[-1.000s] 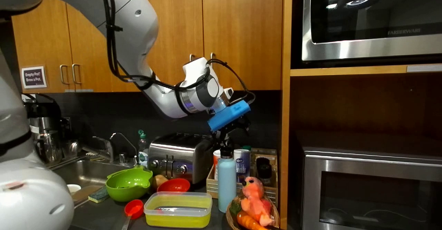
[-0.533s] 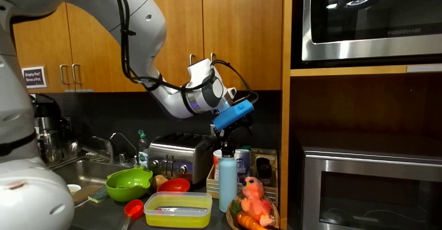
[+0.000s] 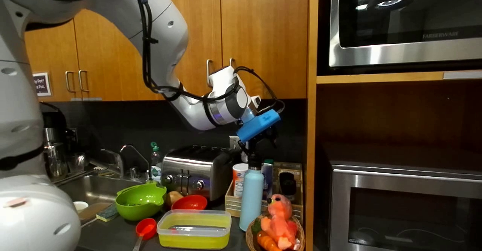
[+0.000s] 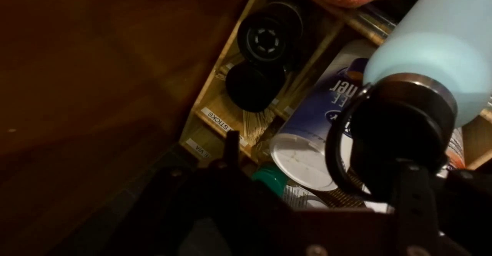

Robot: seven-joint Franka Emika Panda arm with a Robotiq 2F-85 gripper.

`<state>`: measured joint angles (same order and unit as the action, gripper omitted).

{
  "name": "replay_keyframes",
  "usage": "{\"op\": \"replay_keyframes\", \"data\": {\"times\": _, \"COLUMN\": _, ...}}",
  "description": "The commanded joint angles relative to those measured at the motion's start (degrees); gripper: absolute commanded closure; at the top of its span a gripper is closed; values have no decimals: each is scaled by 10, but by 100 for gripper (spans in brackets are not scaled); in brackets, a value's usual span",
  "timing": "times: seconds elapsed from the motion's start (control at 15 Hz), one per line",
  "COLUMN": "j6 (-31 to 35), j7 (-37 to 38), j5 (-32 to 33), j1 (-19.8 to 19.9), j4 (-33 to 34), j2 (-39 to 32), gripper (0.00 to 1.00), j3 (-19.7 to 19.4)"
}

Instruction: Move the blue bottle to the right

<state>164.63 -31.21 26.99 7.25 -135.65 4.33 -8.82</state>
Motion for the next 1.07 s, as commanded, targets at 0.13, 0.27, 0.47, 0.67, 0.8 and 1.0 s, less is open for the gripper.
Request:
{"op": "replay_keyframes", "data": {"times": 0.13, "j6": 17, "j7": -2, "j5": 3, "j1": 7, "j4": 6, "j2": -19, "gripper": 71, "j3": -3}}
{"op": "replay_keyframes", "data": {"times": 0.27, "j6": 18, "j7": -2, "j5": 2, "j1": 9, "j4": 6, "j2": -21, "gripper": 85, "j3": -4}}
{"op": "replay_keyframes", "data": {"times": 0.47, "j6": 17, "j7": -2, "j5": 1, "j1": 10, "j4": 4, "j2": -21, "gripper": 100, "j3": -7}}
{"op": "replay_keyframes", "data": {"times": 0.67, "j6": 18, "j7": 1, "j5": 2, "j1": 11, "j4": 2, "j2": -17, "gripper": 99, "j3": -7}}
{"op": "replay_keyframes", "data": {"times": 0.8, "j6": 19, "j7": 5, "j5": 0, "j1": 10, "j4": 1, "j2": -13, "gripper": 98, "j3": -6}}
{"op": "replay_keyframes", "data": {"times": 1.0, "j6": 20, "j7": 12, "j5": 3, "j1": 8, "j4": -2, "j2": -5, "gripper": 98, "j3": -3}}
